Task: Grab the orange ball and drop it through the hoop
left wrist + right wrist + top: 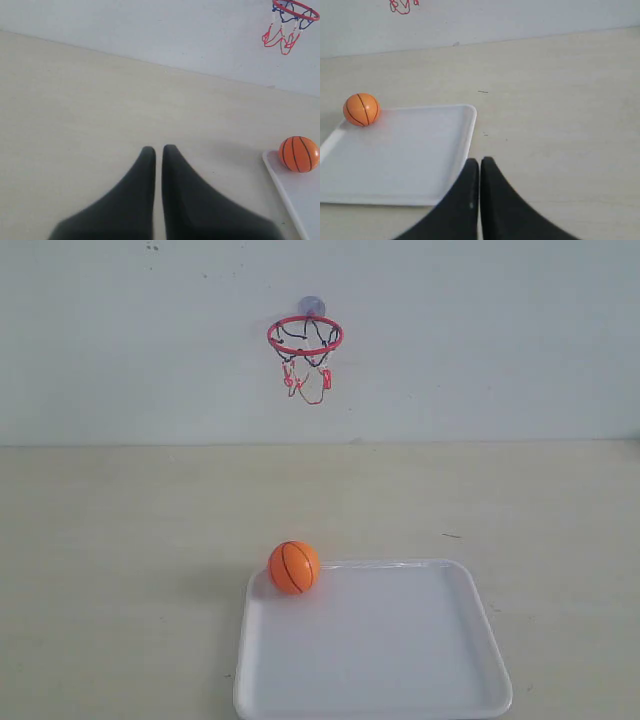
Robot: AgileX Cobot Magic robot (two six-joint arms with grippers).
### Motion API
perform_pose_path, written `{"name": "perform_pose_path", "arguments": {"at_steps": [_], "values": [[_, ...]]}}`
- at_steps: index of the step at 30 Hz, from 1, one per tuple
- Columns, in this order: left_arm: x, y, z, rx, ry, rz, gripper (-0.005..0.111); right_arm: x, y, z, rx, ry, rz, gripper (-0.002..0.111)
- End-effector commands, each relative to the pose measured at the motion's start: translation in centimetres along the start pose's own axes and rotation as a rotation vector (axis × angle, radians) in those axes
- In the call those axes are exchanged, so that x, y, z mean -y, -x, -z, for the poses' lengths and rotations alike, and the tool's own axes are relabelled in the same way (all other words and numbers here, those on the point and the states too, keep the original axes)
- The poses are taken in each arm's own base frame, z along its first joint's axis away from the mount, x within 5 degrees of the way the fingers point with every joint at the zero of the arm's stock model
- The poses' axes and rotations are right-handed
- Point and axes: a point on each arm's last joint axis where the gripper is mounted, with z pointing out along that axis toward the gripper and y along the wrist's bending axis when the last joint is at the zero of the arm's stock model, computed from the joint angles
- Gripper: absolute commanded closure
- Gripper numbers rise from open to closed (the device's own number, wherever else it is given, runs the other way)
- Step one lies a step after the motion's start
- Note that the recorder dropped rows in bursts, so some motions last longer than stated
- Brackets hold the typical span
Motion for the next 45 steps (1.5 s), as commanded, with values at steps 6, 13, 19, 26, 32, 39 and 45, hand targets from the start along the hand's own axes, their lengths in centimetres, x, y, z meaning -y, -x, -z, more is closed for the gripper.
{"name": "perform_pose_path", "arguments": {"at_steps": [6, 13, 19, 26, 32, 39, 45], "values": [[0.0, -0.1, 0.0, 0.004, 0.003, 0.005, 0.103, -0.4, 1.6, 0.2, 0.183, 0.039, 0.006, 0.108], [0.0, -0.1, 0.0, 0.004, 0.003, 0.005, 0.103, -0.7, 3.1, 0.6, 0.346, 0.077, 0.006, 0.108], [0.0, -0.1, 0.0, 0.004, 0.003, 0.005, 0.103, -1.5, 6.5, 3.0, 0.812, 0.186, 0.007, 0.108], [0.0, -0.1, 0.0, 0.004, 0.003, 0.005, 0.103, -2.1, 11.7, 1.3, 0.228, 0.045, 0.005, 0.108], [0.0, -0.1, 0.0, 0.004, 0.003, 0.005, 0.103, -1.8, 9.6, -4.9, -0.458, -0.094, -0.03, 0.108], [0.0, -0.1, 0.0, 0.004, 0.003, 0.005, 0.103, -4.6, 9.7, -7.8, -0.657, 0.202, -0.007, 0.108], [0.0, -0.1, 0.0, 0.004, 0.003, 0.005, 0.103, -6.4, 13.4, -12.0, -0.656, 0.344, 0.034, 0.108]]}}
